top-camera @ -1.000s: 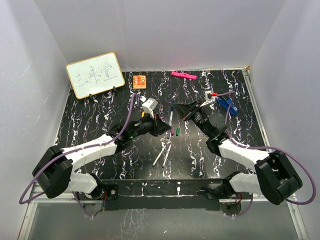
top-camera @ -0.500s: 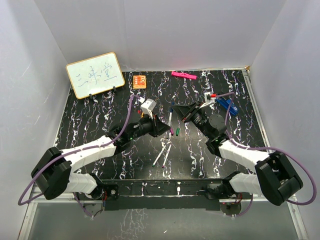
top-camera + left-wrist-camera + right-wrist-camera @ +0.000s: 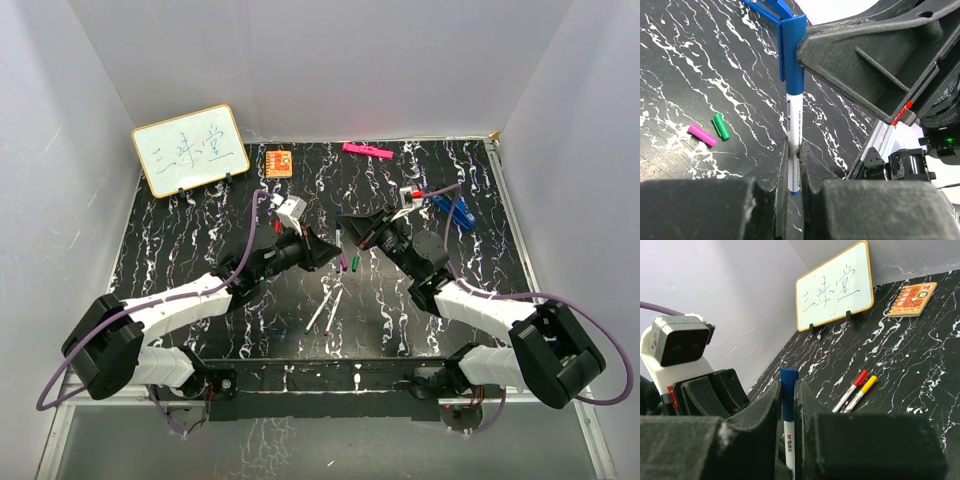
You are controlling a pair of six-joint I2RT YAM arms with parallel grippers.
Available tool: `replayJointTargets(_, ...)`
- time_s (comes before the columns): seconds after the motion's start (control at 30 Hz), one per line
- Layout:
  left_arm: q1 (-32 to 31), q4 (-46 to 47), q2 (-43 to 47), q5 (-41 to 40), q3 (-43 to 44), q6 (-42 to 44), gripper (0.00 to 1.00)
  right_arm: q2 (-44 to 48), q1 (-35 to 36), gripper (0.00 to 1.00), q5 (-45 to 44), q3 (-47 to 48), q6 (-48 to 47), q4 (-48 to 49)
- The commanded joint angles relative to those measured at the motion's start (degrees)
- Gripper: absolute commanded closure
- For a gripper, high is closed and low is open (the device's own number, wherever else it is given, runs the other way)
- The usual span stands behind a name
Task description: Insert the pens into the pen caps
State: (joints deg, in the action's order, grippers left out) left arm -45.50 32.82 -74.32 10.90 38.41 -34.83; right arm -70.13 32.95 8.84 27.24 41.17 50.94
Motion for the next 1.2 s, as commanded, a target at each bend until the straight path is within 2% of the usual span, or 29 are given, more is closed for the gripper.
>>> replayJointTargets(0.0,0.2,9.3,3.7,-2.8,0.2,-0.8,1.00,-1.5,2.5,1.00,2.6,0.5,-2.2,-0.6)
replayJointTargets(0.2,0.2,9.6,6.0,-4.3,-0.3,1.2,1.00,-2.6,4.1,1.00,2.6,1.3,-2.9,-1.7)
replayJointTargets(0.7,0.8,8.7,8.5,-10.1,1.0,6.4,1.00,-3.8,7.8,1.00,-2.6,2.8,-7.5,-13.0)
replayJointTargets(1.17,2.5,10.0,10.0,-11.9,1.1,7.2,1.00,-5.6,11.4,1.00,-5.0,4.1,-10.4,-17.9)
